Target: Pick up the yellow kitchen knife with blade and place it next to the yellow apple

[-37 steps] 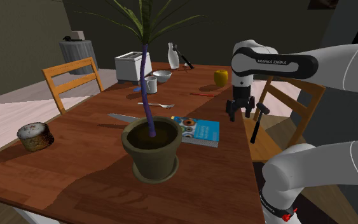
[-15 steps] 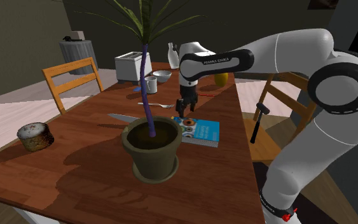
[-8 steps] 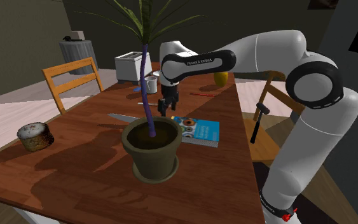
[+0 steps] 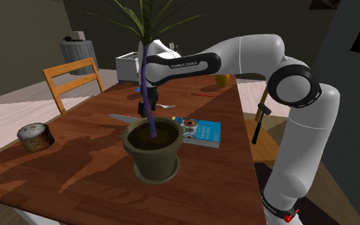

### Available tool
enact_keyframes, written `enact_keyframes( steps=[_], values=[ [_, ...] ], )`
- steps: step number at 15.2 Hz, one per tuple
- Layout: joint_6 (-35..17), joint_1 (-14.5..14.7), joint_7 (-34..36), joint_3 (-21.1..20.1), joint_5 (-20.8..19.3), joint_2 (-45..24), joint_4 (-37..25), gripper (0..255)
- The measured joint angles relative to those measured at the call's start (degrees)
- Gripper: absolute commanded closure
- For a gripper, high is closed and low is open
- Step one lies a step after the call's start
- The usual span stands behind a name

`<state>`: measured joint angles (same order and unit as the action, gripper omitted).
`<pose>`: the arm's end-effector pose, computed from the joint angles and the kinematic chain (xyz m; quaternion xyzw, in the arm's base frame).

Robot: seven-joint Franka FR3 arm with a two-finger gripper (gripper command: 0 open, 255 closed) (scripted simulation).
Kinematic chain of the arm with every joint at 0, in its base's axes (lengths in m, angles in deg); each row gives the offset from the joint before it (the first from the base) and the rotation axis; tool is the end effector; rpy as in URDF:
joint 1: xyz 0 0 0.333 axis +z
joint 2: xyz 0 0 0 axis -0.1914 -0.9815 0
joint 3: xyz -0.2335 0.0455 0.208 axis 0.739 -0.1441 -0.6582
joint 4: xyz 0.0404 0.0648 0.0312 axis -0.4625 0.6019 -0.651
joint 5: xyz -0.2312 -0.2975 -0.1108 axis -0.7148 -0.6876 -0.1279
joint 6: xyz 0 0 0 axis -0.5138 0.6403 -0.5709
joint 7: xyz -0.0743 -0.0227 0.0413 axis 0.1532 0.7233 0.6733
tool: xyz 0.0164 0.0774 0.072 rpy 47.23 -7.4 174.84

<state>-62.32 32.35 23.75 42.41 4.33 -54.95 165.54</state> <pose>0.4795 0.3724 0.5471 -0.9235 -0.3789 -0.0570 0.0199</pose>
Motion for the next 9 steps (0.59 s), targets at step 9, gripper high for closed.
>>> enact_keyframes(
  steps=[9],
  values=[
    [-3.37, 2.55, 0.01, -1.62, -2.9, -5.63, -3.69, 0]
  ],
)
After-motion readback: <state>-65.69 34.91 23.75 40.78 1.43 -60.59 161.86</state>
